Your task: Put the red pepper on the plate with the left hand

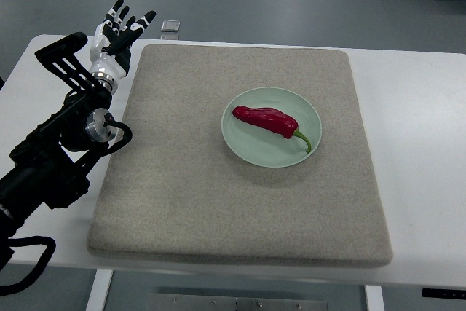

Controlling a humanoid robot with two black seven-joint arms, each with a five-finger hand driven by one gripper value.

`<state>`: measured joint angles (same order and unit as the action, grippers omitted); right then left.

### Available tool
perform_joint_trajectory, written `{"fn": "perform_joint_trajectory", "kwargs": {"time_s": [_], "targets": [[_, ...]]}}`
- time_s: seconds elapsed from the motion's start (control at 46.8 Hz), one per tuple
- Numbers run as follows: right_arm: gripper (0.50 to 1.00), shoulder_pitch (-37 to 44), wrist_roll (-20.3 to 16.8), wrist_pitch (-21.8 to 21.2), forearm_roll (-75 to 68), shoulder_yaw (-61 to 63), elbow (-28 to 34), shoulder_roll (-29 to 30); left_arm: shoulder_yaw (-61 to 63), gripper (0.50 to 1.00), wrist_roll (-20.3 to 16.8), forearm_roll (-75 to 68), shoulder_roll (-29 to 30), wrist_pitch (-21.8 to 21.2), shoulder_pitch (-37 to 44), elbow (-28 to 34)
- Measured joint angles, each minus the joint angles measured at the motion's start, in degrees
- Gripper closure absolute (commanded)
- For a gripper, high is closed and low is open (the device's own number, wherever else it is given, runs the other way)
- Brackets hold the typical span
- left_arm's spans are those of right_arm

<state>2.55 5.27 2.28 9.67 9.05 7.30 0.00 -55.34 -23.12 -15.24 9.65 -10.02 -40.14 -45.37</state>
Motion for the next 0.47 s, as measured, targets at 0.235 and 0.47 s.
{"fn": "perform_joint_trajectory", "kwargs": {"time_s": [0.235, 0.47], "targets": [[0.568, 0.0, 0.0, 0.0, 0.0, 0.0, 0.0, 0.0, -0.9, 0.5, -1.3, 5.8, -0.9, 1.3, 0.9, 0.0], [0.568, 0.0, 0.0, -0.4, 0.1, 0.1, 0.5, 0.0, -2.5, 0.5, -1.3, 7.4, -0.9, 4.6, 2.3, 0.2]]}}
